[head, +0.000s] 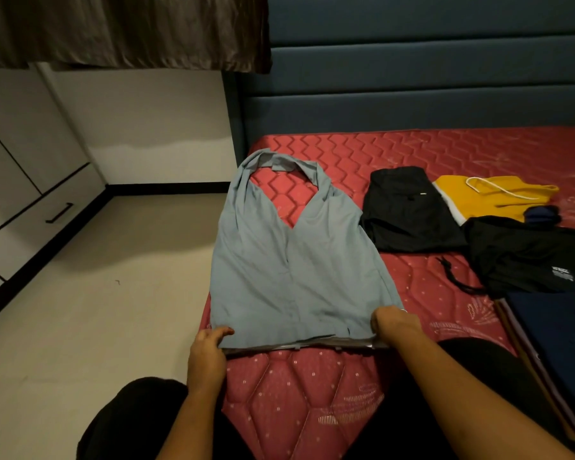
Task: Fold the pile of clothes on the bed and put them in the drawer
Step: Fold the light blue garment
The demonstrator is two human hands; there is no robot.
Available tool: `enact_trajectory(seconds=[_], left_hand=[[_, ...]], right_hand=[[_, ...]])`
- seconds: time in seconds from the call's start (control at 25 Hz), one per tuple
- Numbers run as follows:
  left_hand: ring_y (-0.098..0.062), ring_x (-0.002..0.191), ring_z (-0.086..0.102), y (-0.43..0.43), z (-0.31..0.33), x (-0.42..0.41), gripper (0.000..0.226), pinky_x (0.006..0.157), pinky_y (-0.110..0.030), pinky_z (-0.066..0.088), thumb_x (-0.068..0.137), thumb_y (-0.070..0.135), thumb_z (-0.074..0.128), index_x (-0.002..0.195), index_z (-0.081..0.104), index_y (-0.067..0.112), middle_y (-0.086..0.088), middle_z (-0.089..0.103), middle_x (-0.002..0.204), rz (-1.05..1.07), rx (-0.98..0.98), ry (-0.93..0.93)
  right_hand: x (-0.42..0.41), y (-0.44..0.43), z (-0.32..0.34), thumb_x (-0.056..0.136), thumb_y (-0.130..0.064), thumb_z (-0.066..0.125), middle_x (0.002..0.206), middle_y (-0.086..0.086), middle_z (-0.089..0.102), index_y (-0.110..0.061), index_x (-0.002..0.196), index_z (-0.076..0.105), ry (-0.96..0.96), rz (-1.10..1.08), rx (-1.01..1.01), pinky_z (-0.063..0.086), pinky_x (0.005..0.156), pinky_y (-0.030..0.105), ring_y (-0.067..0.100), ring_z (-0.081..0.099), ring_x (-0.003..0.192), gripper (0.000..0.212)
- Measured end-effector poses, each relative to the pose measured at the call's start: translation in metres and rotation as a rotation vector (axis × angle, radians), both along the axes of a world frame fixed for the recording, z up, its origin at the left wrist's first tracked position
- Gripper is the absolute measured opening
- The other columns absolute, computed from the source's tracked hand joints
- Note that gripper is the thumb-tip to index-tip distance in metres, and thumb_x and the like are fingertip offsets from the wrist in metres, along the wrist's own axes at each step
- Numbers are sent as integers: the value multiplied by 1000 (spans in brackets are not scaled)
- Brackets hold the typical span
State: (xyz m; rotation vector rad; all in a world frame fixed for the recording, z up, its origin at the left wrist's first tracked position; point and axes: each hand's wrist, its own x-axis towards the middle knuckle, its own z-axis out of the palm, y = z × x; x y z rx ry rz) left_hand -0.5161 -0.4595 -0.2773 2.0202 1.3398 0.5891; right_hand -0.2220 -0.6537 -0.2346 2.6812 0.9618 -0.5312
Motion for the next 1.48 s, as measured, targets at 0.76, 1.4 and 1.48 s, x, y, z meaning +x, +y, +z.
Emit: enact_trajectory(seconds=[0.76,1.4,1.48], left_hand=[[-20,82,60,16,49,12,38,52,-25,56,92,-6,53,123,50,16,-15,63,107,389,-801,-928],[-17,75,61,-36,151,104,54,56,-19,52,73,-34,37,98,60,8,-9,60,84,-106,-701,-926],[-18,78,58,-44,147,105,52,56,-18,52,73,-34,36,92,56,10,-9,58,88,-41,-687,-959]], right_hand=[[-1,1,61,82,11,48,77,9,58,-12,73,64,441,-495,858,39,57,27,19,50,60,30],[-92,69,124,75,7,63,89,-3,67,-19,95,67,449,235,1246,41,64,3,-10,61,71,33],[-95,67,109,71,11,59,98,0,67,-22,95,67,520,220,1224,46,71,8,-2,63,79,41]])
